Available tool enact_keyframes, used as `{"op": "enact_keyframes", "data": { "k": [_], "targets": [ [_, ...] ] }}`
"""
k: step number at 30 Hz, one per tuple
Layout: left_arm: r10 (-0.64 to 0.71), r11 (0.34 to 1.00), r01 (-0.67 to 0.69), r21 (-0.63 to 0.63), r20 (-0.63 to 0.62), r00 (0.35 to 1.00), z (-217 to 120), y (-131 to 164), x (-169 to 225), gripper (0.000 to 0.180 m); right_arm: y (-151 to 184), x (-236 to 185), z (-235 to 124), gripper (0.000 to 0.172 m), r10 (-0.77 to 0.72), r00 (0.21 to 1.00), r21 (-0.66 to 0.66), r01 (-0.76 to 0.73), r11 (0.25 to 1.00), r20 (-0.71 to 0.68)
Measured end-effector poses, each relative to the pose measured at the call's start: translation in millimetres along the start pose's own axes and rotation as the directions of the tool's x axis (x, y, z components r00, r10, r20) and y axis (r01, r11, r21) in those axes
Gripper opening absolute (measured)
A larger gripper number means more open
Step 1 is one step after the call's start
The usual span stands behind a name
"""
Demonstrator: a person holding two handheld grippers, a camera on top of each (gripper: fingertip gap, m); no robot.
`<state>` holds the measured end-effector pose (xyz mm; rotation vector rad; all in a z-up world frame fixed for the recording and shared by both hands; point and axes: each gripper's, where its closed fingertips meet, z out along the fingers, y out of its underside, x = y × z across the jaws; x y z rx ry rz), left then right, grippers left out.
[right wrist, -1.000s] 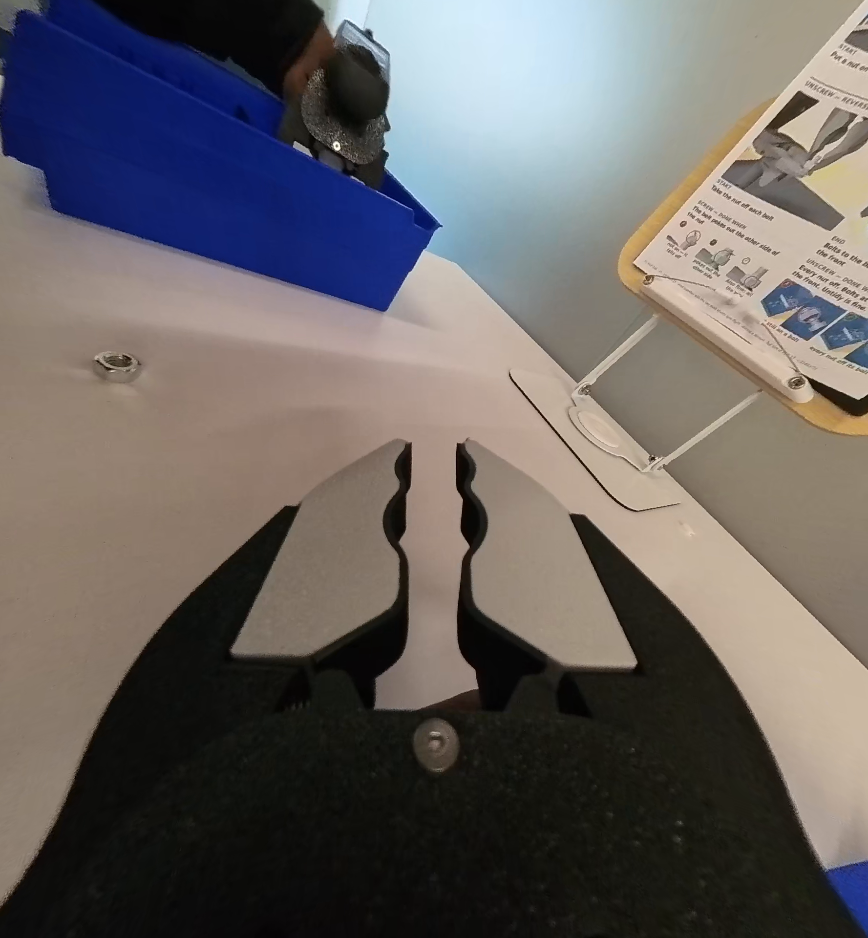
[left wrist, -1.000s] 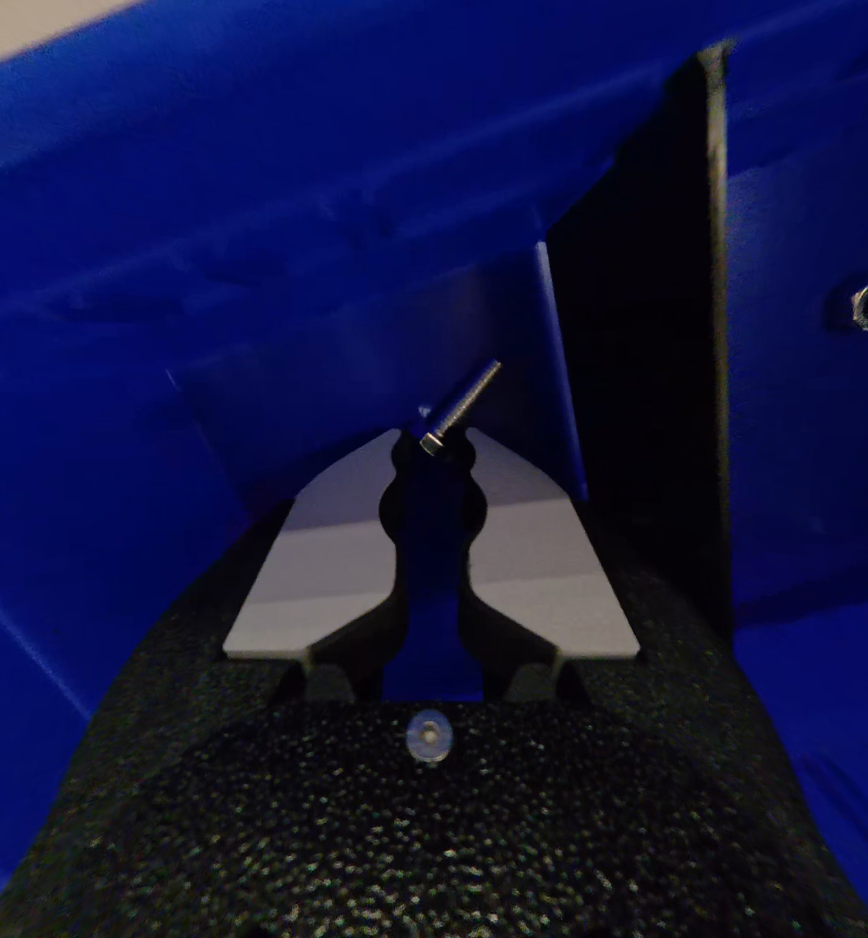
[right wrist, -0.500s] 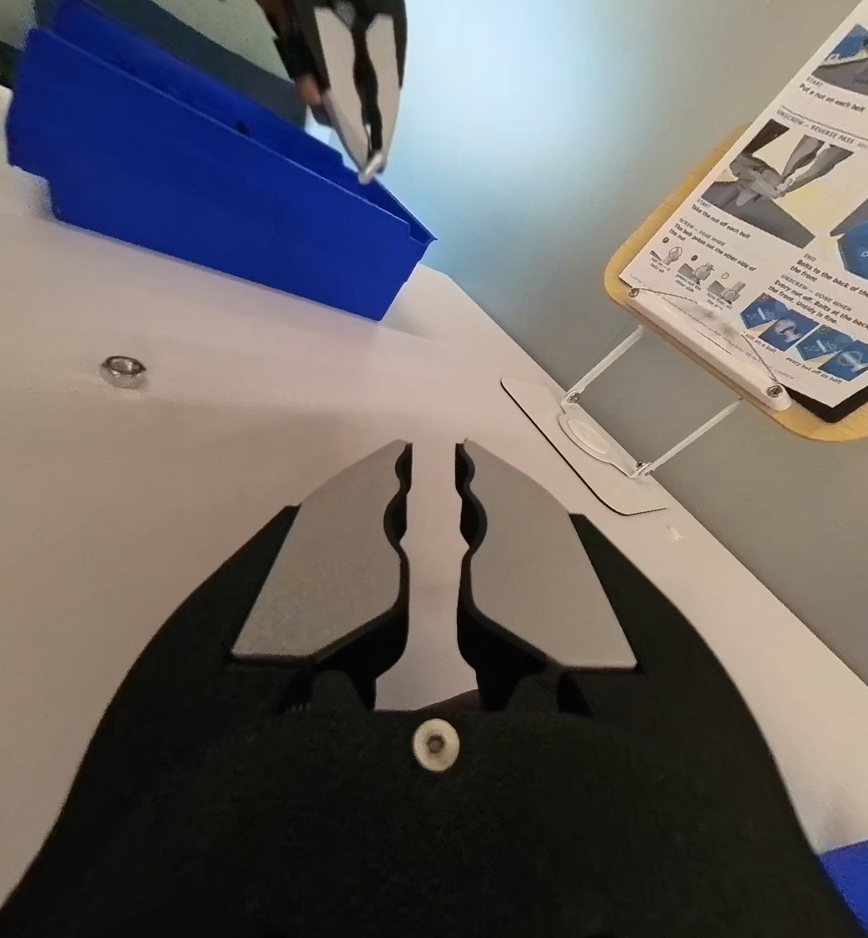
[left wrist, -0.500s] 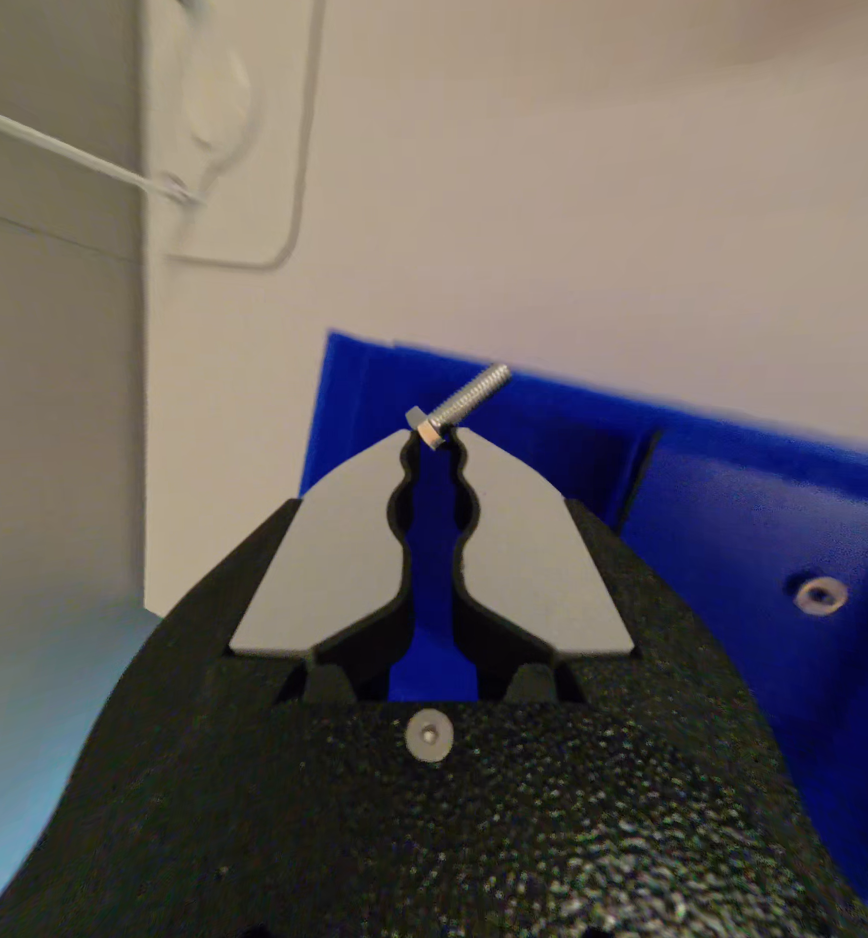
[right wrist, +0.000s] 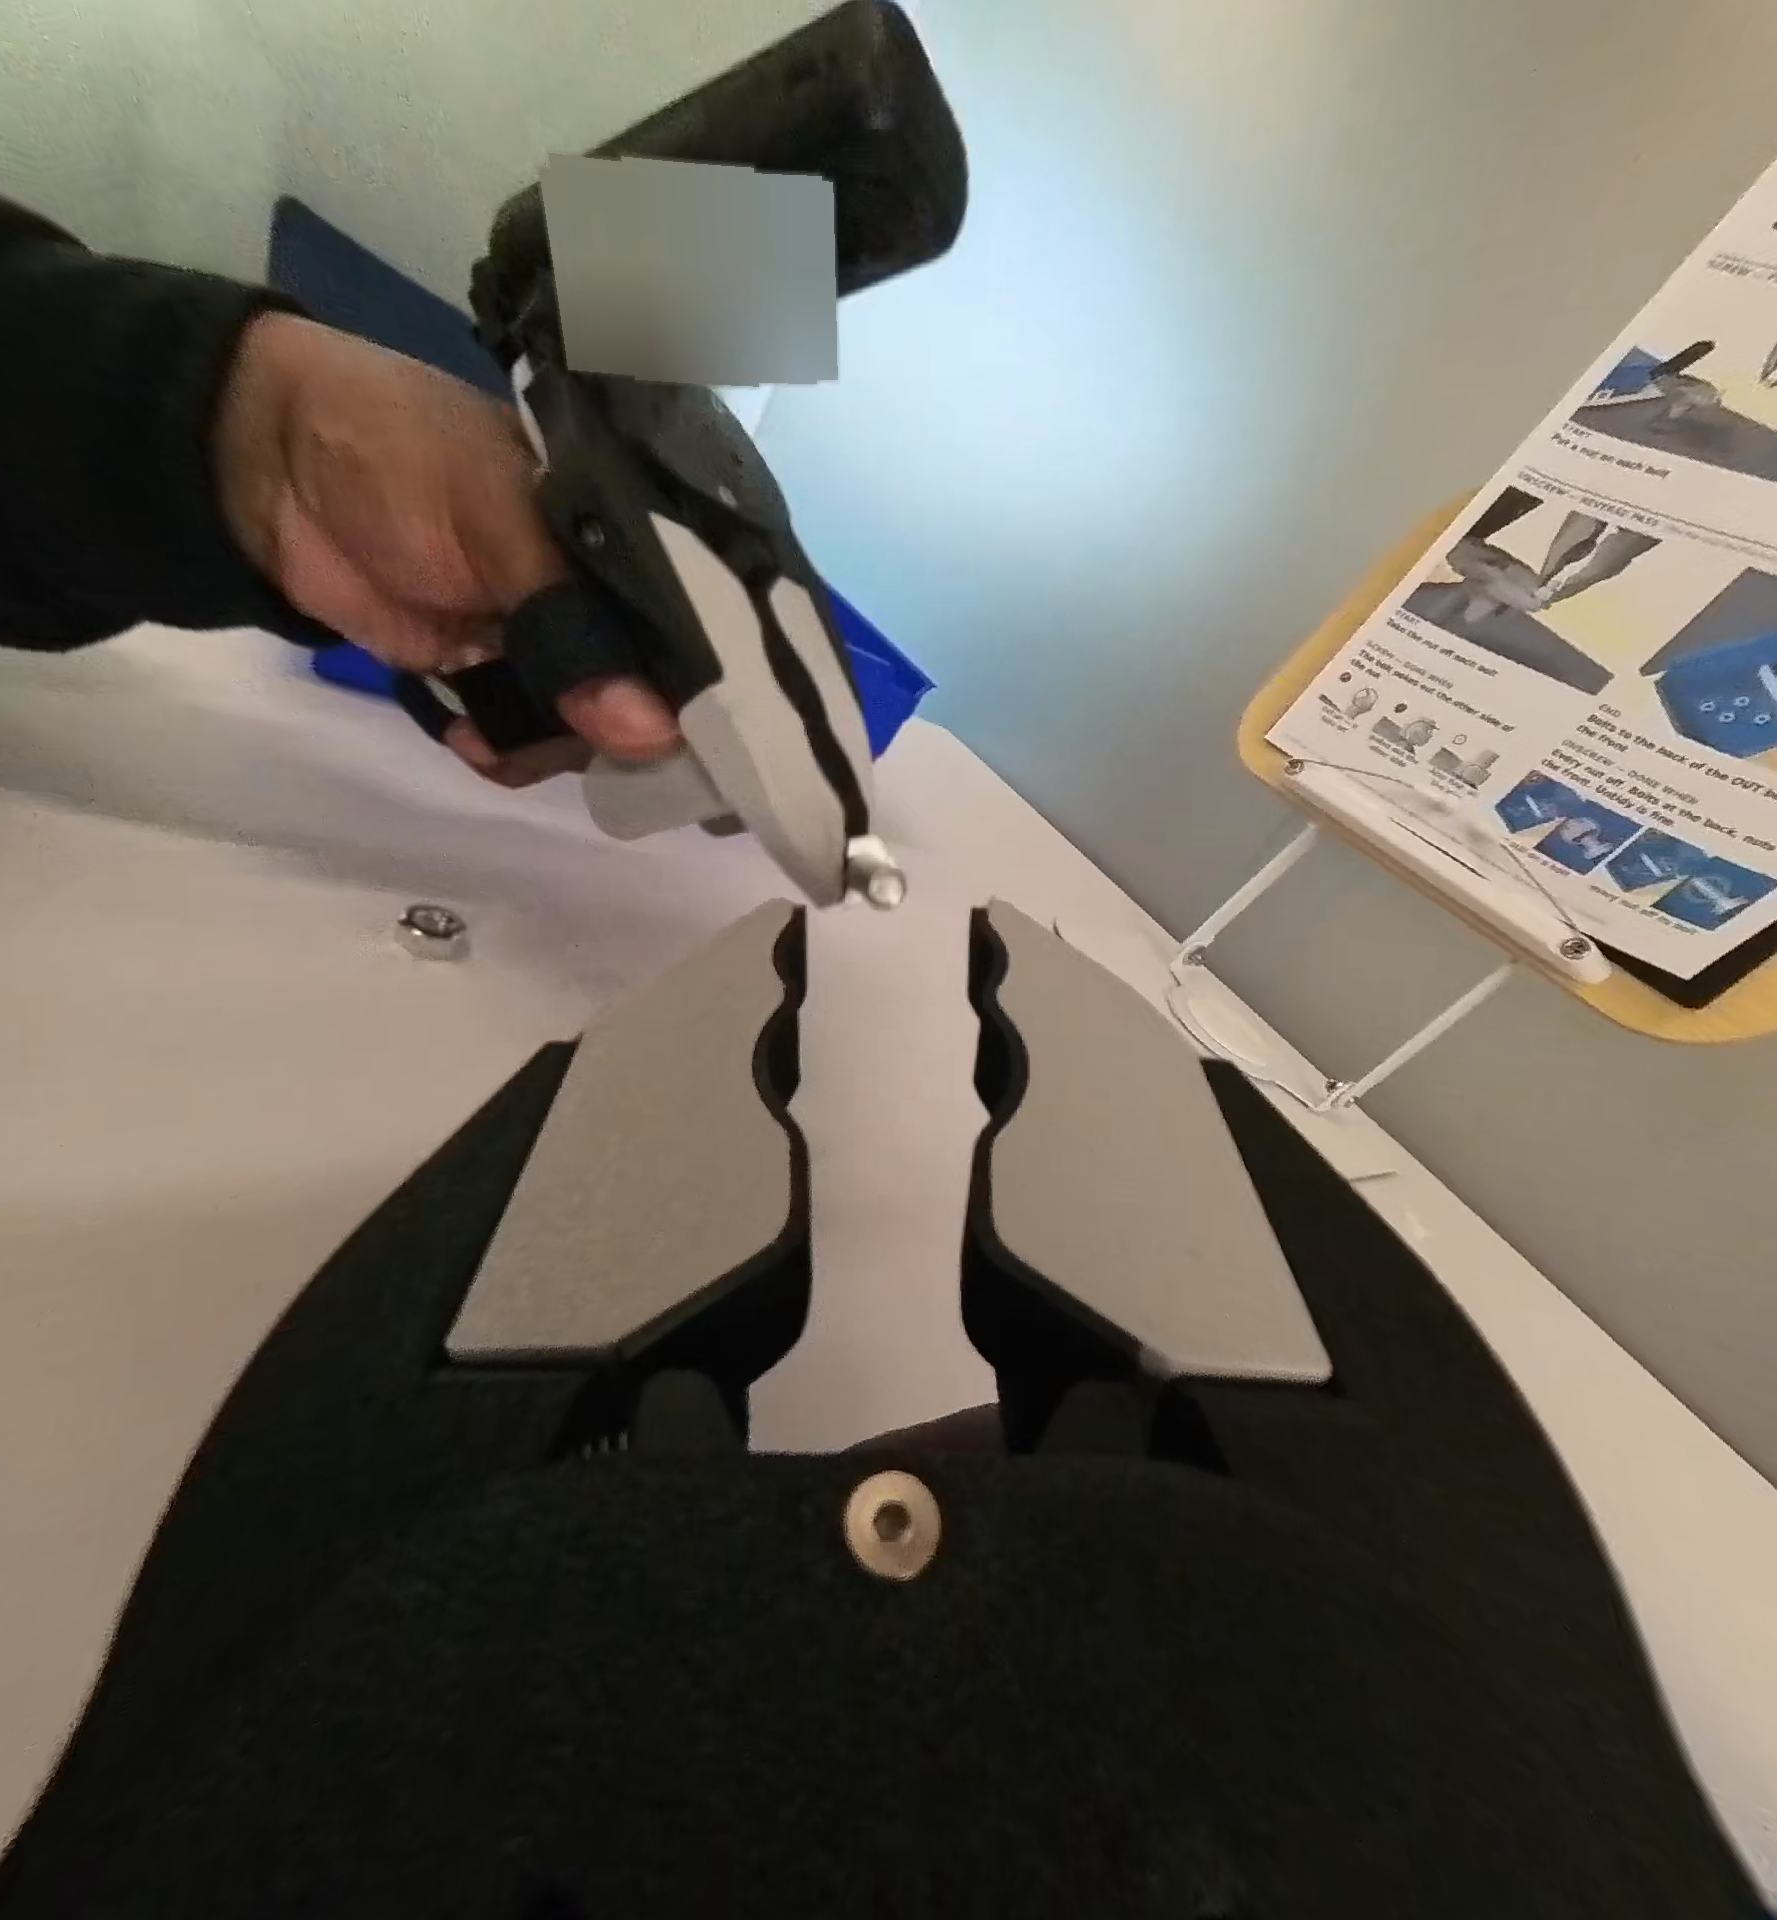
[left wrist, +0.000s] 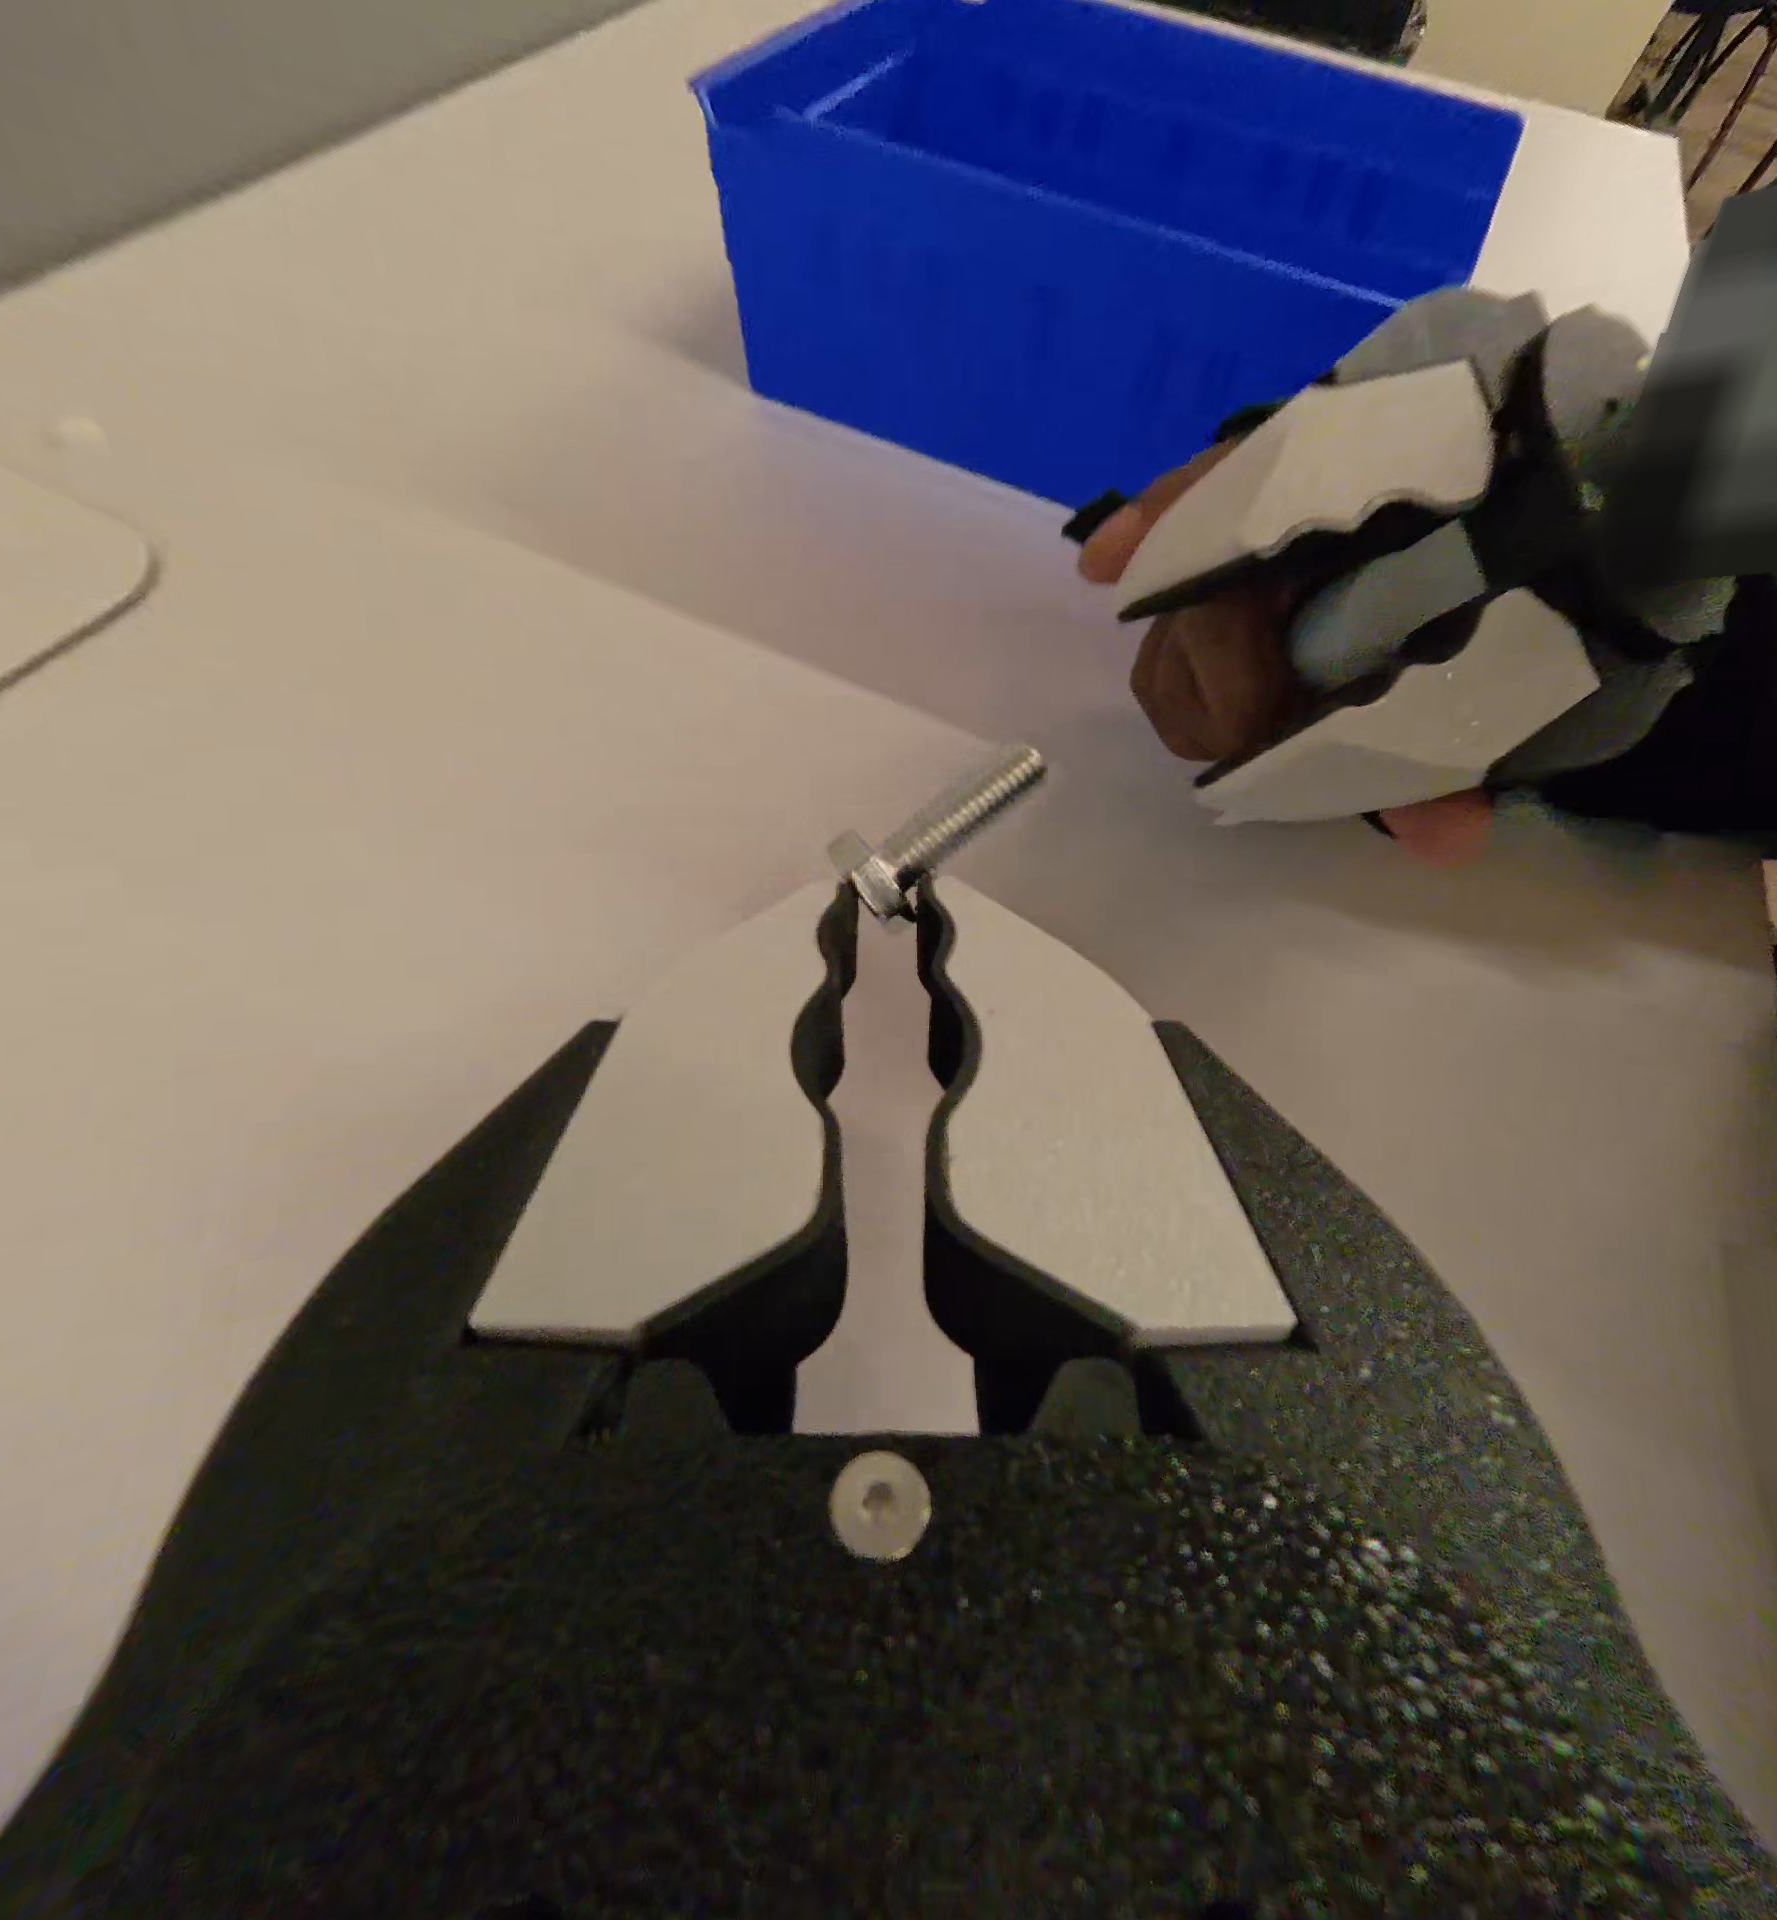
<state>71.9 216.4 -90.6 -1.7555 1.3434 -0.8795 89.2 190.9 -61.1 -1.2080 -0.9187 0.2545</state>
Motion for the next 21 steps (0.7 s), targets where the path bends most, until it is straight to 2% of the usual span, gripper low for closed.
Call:
{"op": "enact_keyframes", "data": {
  "k": [8, 10, 14, 18, 21],
  "targets": [
    [-0.035, 0.999, 0.031, -0.027, -0.136, 0.990, 15, 16, 16, 0.010, 22, -14, 10, 0.033, -0.028, 0.998, -0.116, 0.035, 0.993, 0.062],
    [-0.044, 0.999, 0.041, -0.022, -0.168, 0.985, 16, 18, 19, 0.010, 24, -17, 11, 0.028, -0.024, 0.997, -0.121, 0.033, 0.992, 0.076],
    [-0.032, 0.999, 0.025, -0.038, -0.208, 0.978, 16, 28, 23, 0.010, 19, -24, 10, 0.001, 0.010, 0.991, -0.097, 0.003, 0.995, 0.130],
    [0.025, 0.997, -0.041, -0.061, -0.244, 0.970, 15, 36, 30, 0.010, 23, -31, 14, 0.000, 0.043, 0.985, -0.137, -0.020, 0.990, 0.169],
    [0.001, 0.997, -0.018, -0.074, -0.228, 0.974, 15, 38, 26, 0.006, 22, -33, 14, 0.000, 0.020, 0.985, -0.130, 0.002, 0.992, 0.170]
  ]
}}
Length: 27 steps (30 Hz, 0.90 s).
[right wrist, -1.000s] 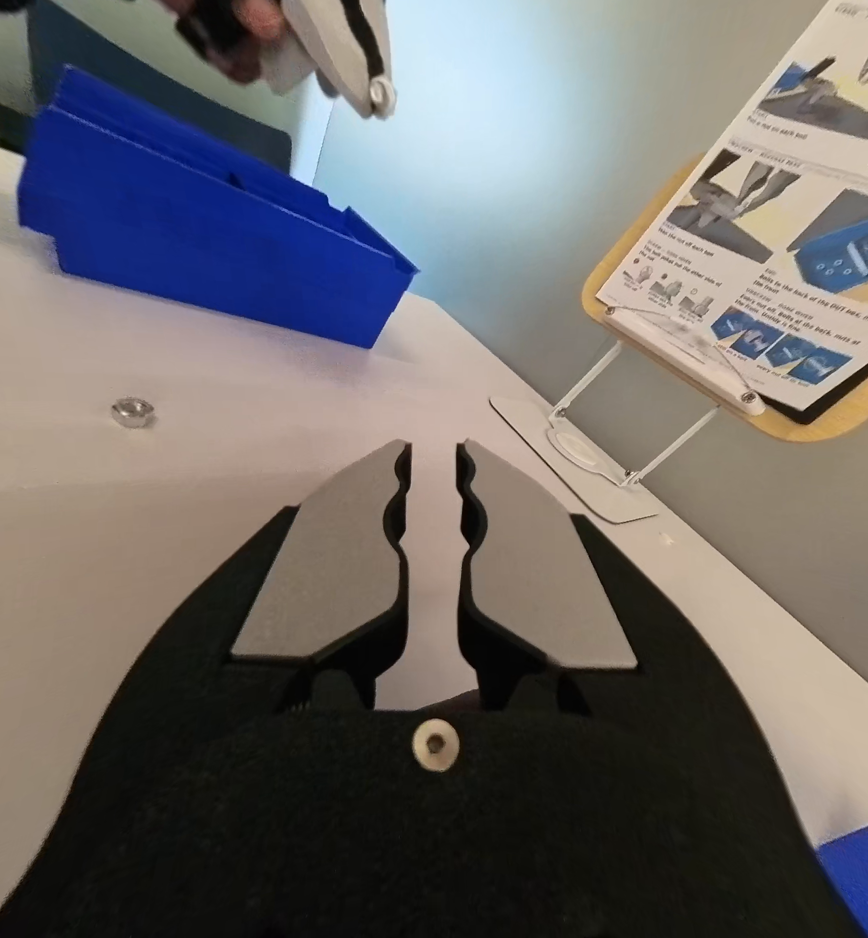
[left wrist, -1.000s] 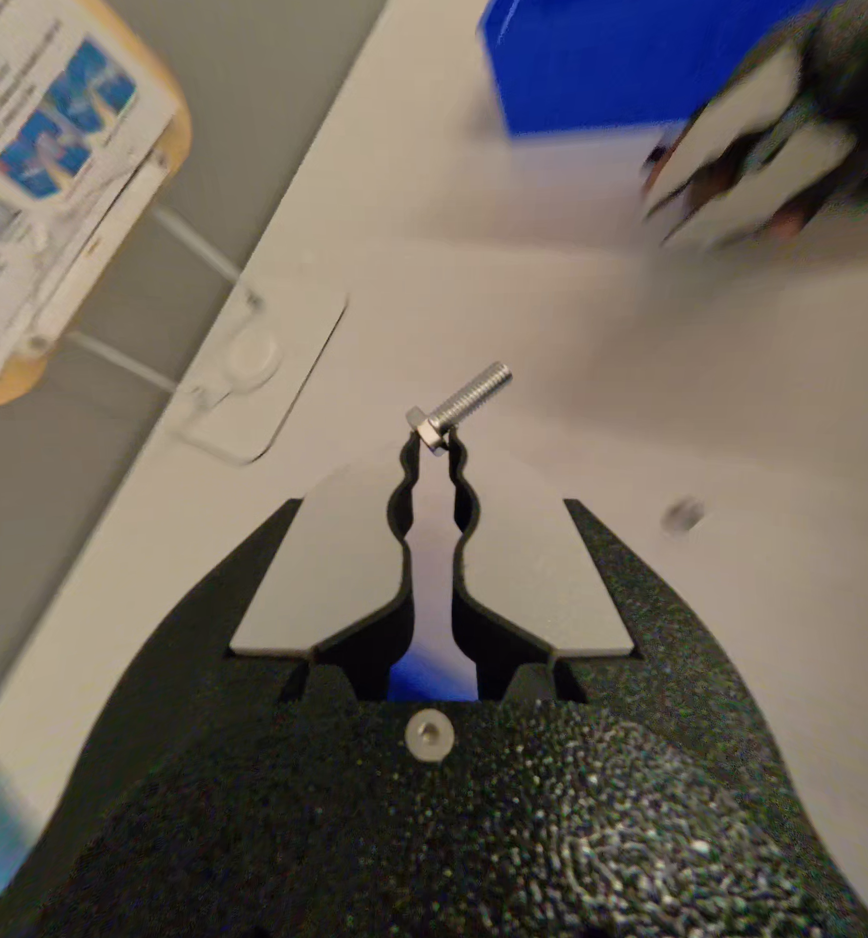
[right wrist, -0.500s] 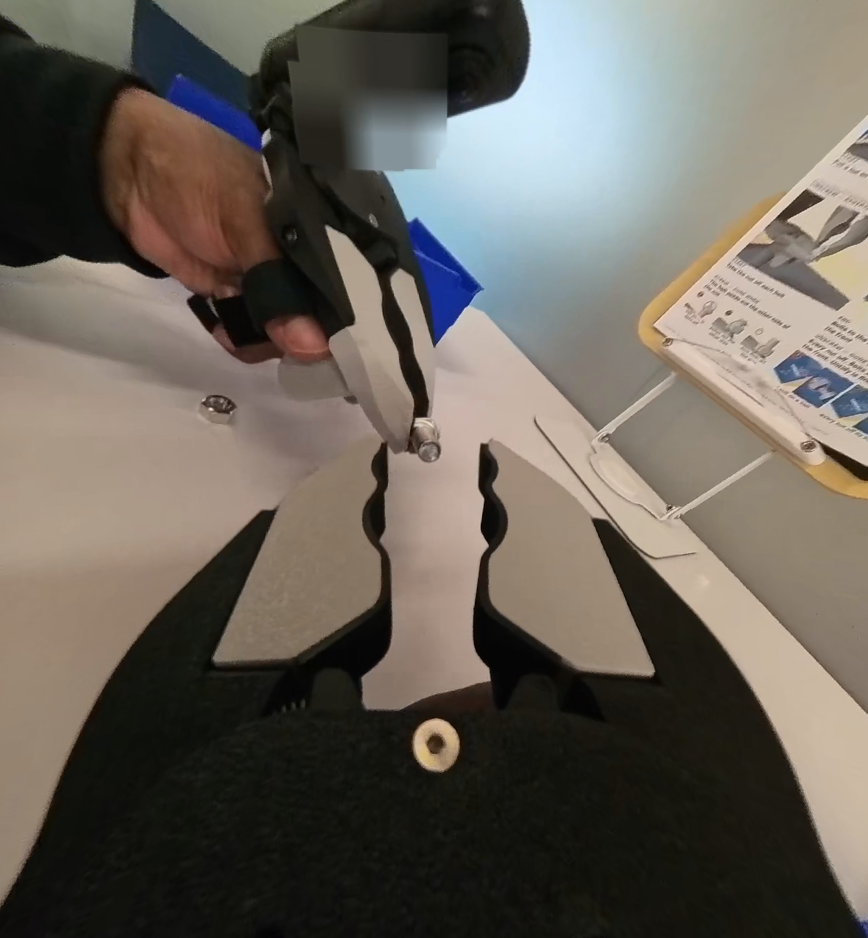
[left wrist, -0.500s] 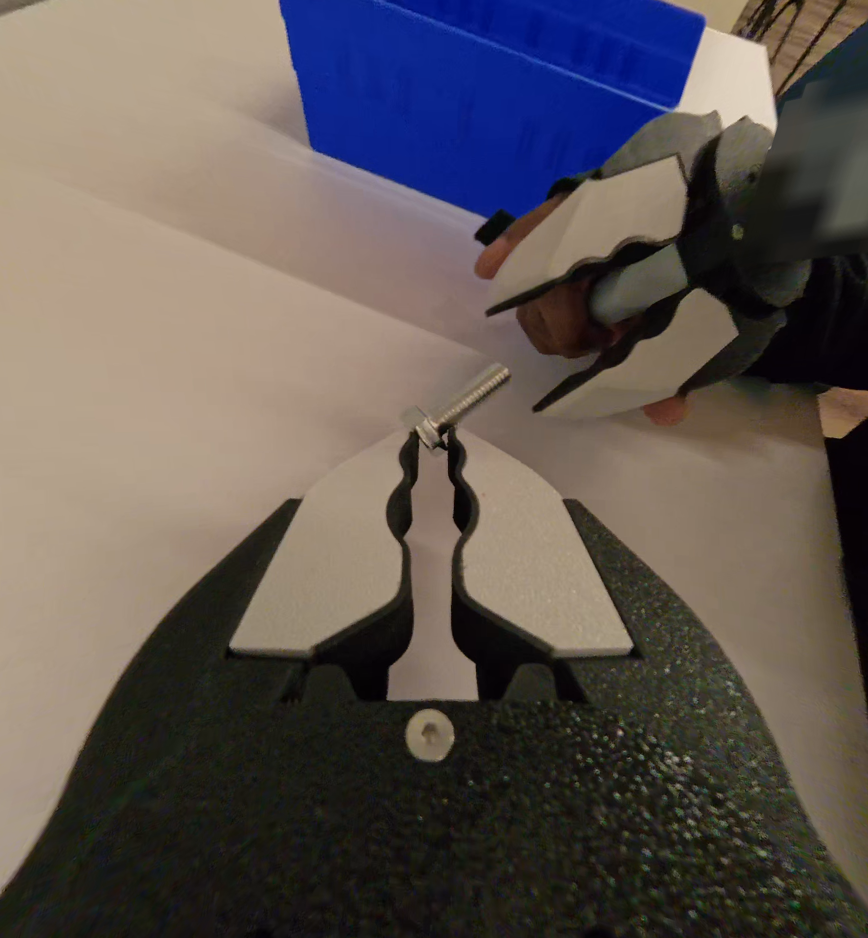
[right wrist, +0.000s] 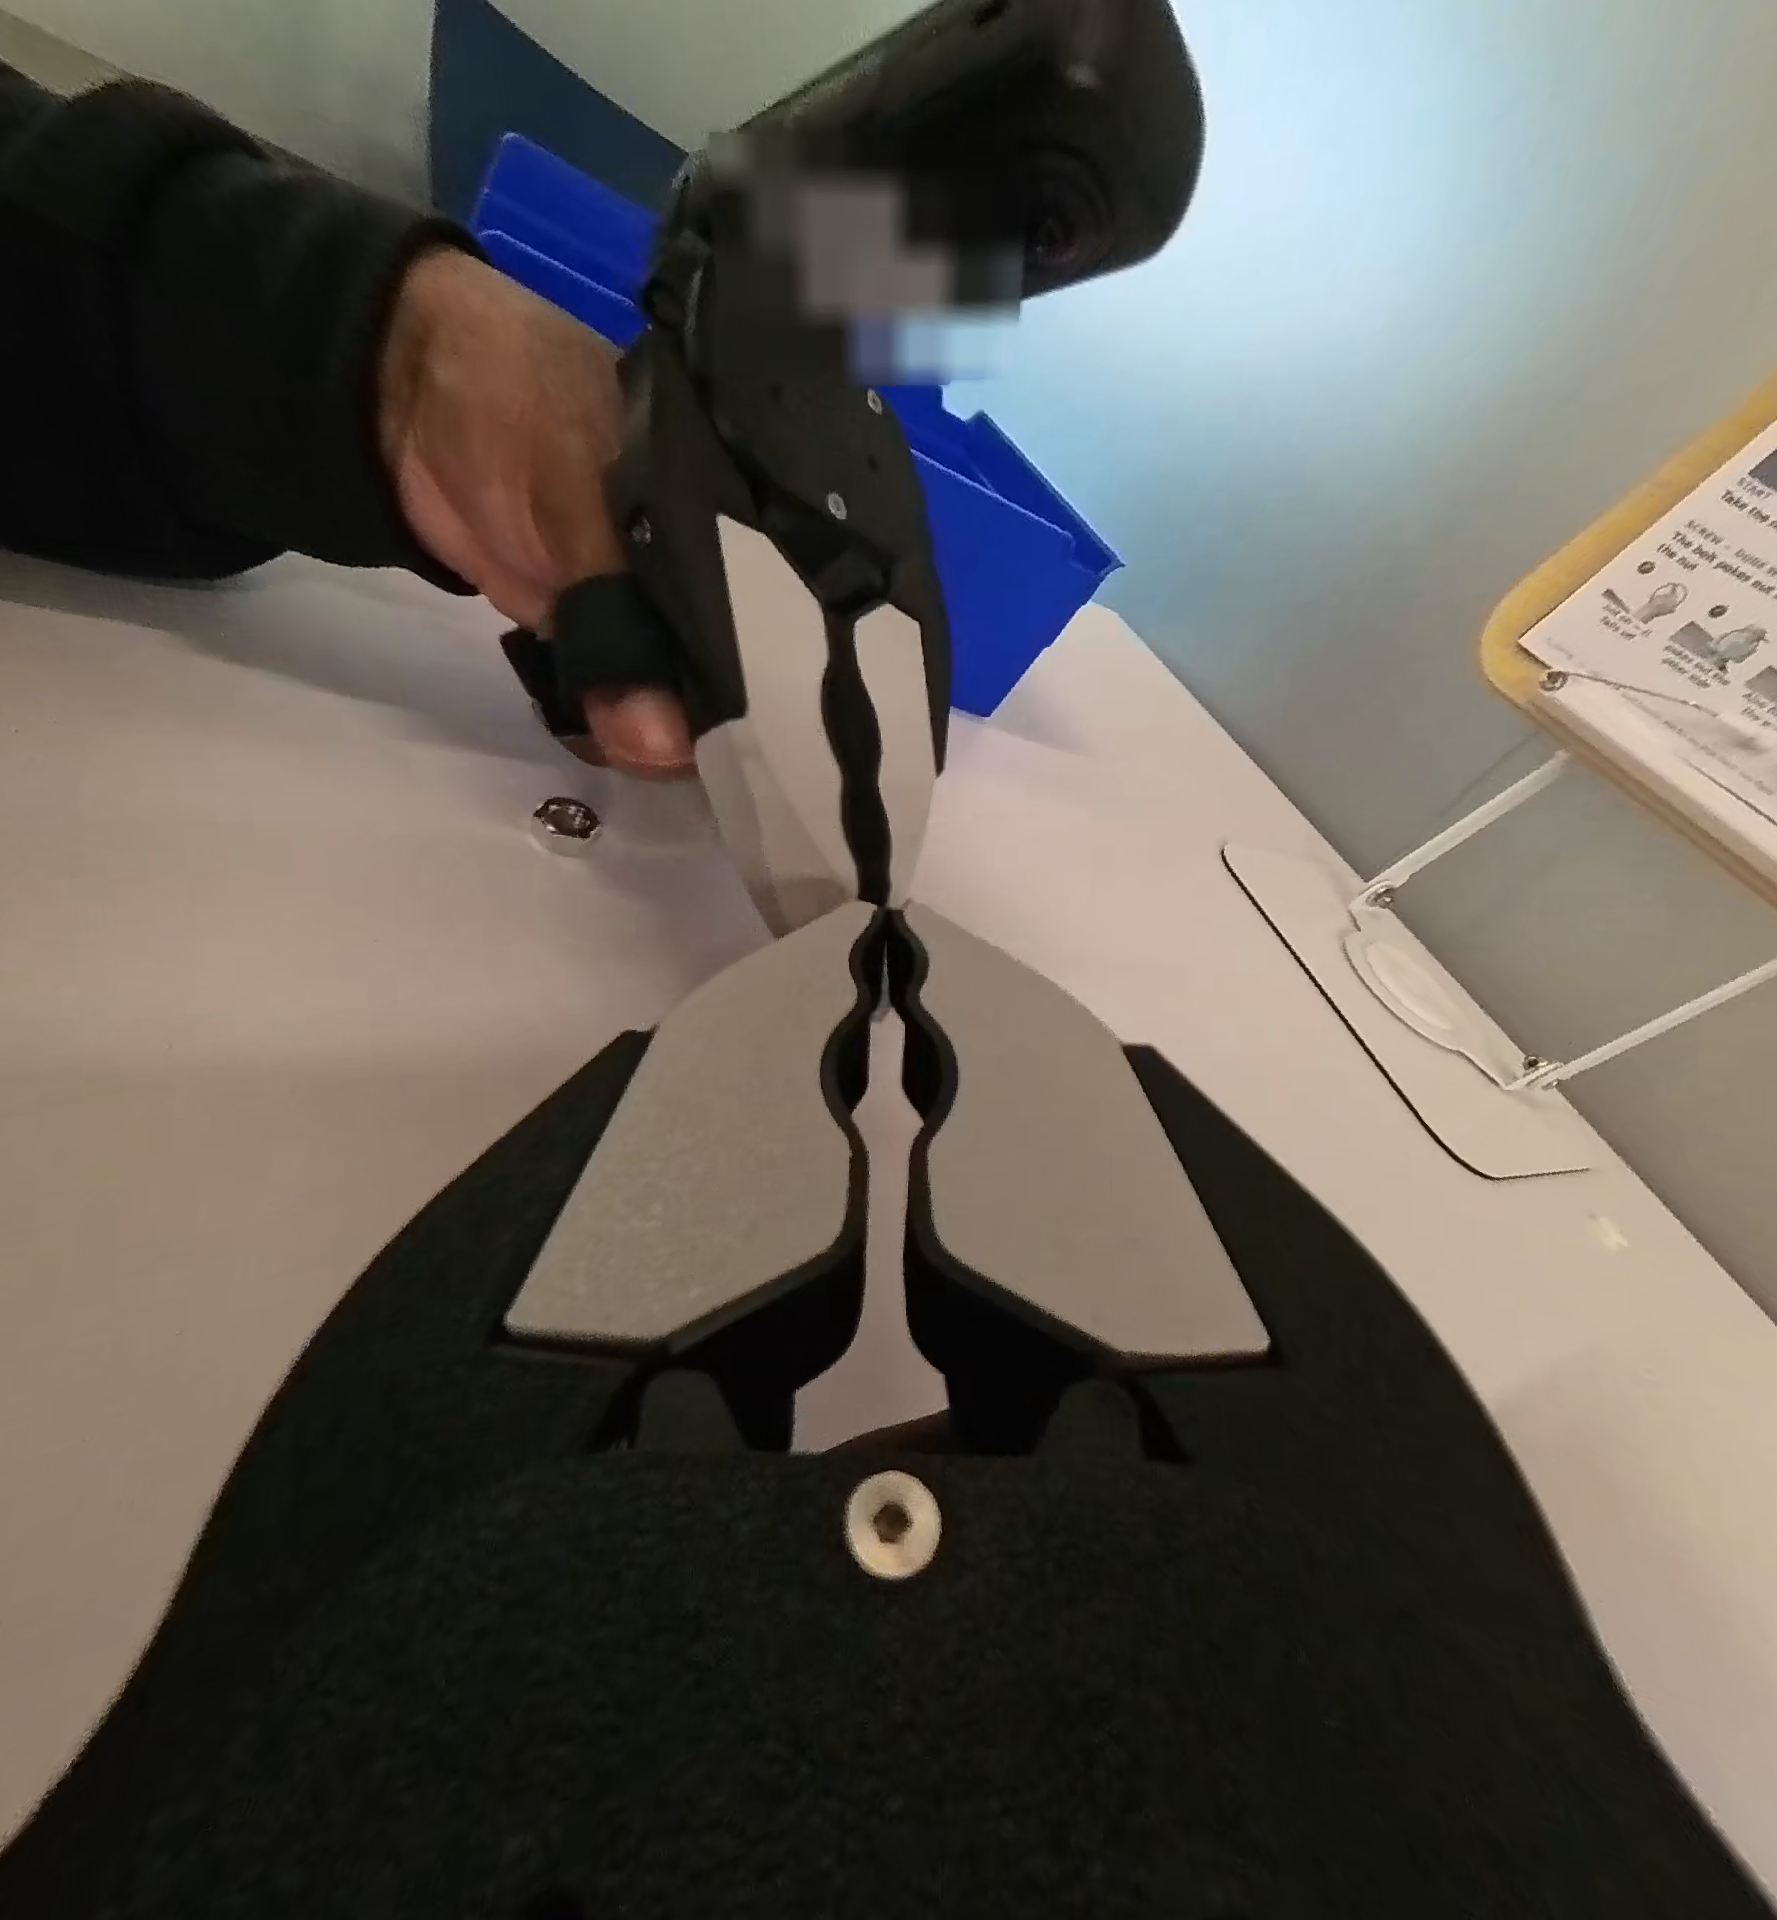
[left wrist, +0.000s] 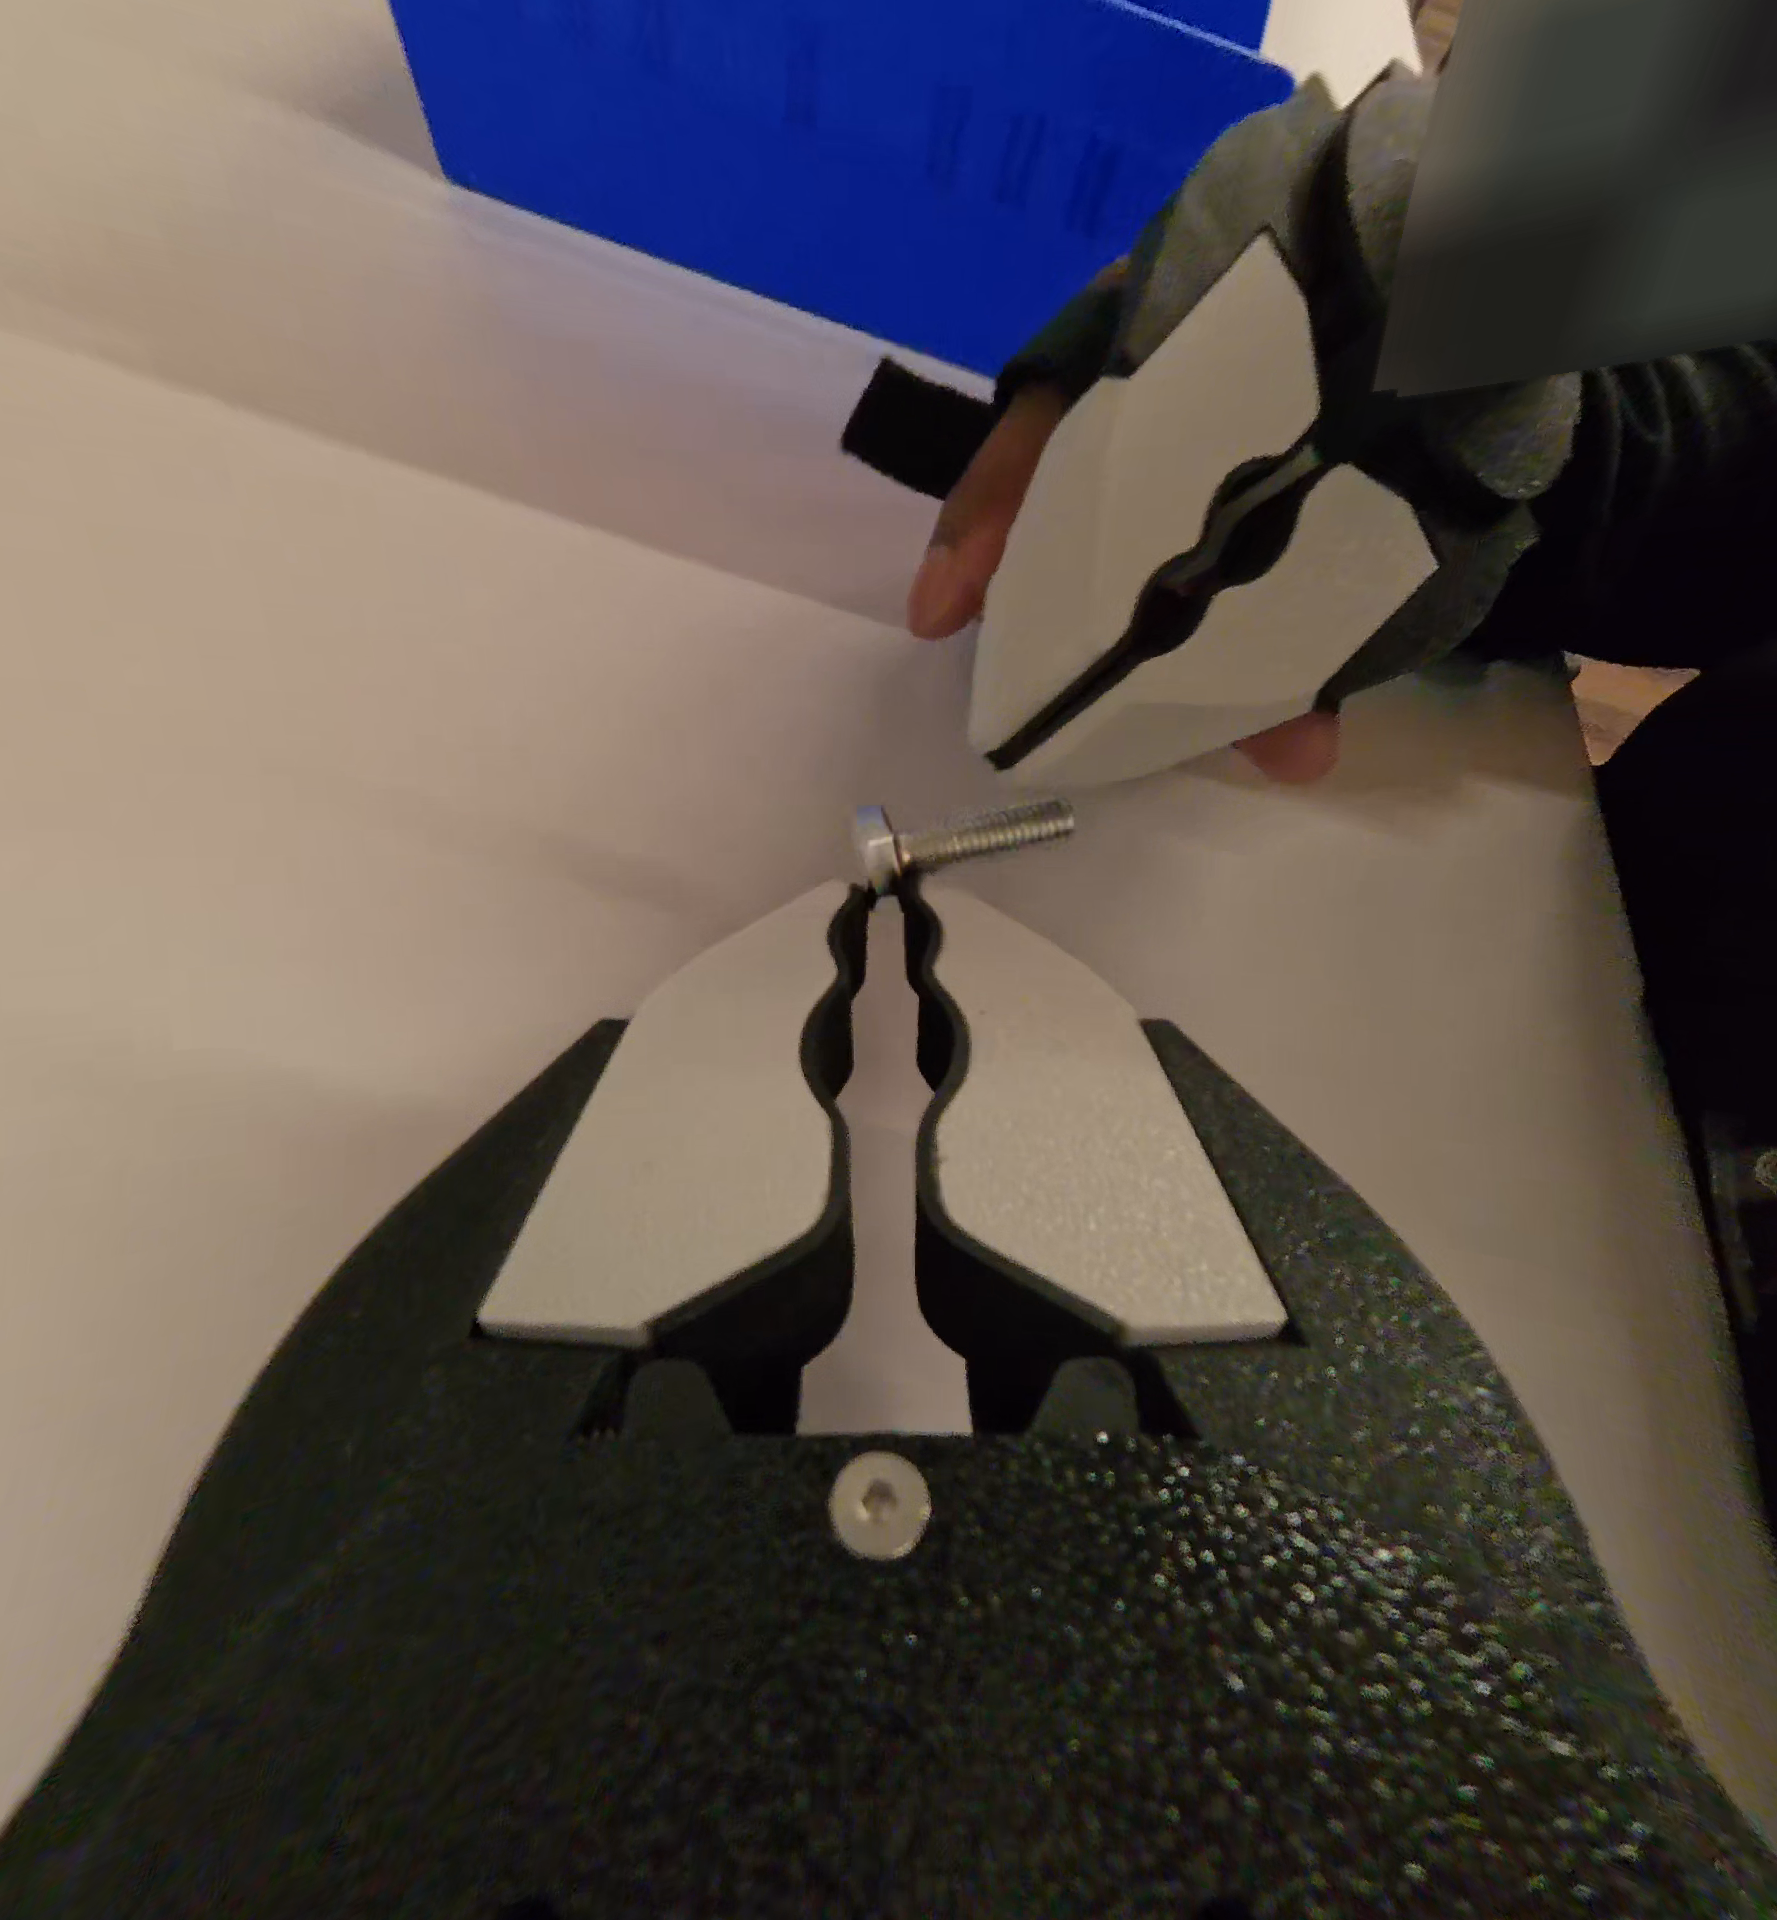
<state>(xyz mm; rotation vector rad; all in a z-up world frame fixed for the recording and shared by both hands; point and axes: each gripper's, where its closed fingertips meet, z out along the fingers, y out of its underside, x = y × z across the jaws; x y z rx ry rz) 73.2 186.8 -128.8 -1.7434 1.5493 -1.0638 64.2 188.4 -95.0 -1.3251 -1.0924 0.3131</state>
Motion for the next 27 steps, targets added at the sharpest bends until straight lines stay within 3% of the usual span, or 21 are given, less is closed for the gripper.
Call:
{"op": "enact_keyframes", "data": {
  "k": [5, 9, 15, 18, 23, 27],
  "targets": [
    [-0.061, 0.998, 0.061, 0.004, 0.020, 0.998, -5, 5, -10, 0.006, 12, 0, 2, 0.012, -0.032, 0.999, -0.068, 0.032, 0.997, 0.002],
    [-0.035, 0.996, 0.040, -0.077, 0.063, 0.997, -5, 17, -14, 0.006, 31, -8, 5, 0.015, -0.076, 0.996, -0.175, 0.084, 0.981, 0.051],
    [-0.114, 0.990, 0.121, -0.073, 0.094, 0.989, -7, 19, -20, 0.005, 35, -16, 7, 0.027, -0.154, 0.985, -0.201, 0.167, 0.965, 0.078],
    [-0.158, 0.985, 0.160, -0.055, 0.049, 0.986, -7, 16, -15, 0.005, 32, -14, 9, 0.032, -0.169, 0.984, -0.189, 0.176, 0.966, 0.053],
    [-0.169, 0.985, 0.168, -0.047, -0.015, 0.986, -3, 14, -5, 0.006, 25, -17, 10, 0.014, -0.185, 0.981, -0.154, 0.191, 0.969, 0.053],
    [-0.107, 0.993, 0.105, -0.061, -0.021, 0.994, -4, 17, -4, 0.007, 24, -15, 10, 0.010, -0.119, 0.991, -0.157, 0.127, 0.979, 0.061]
  ]
}}
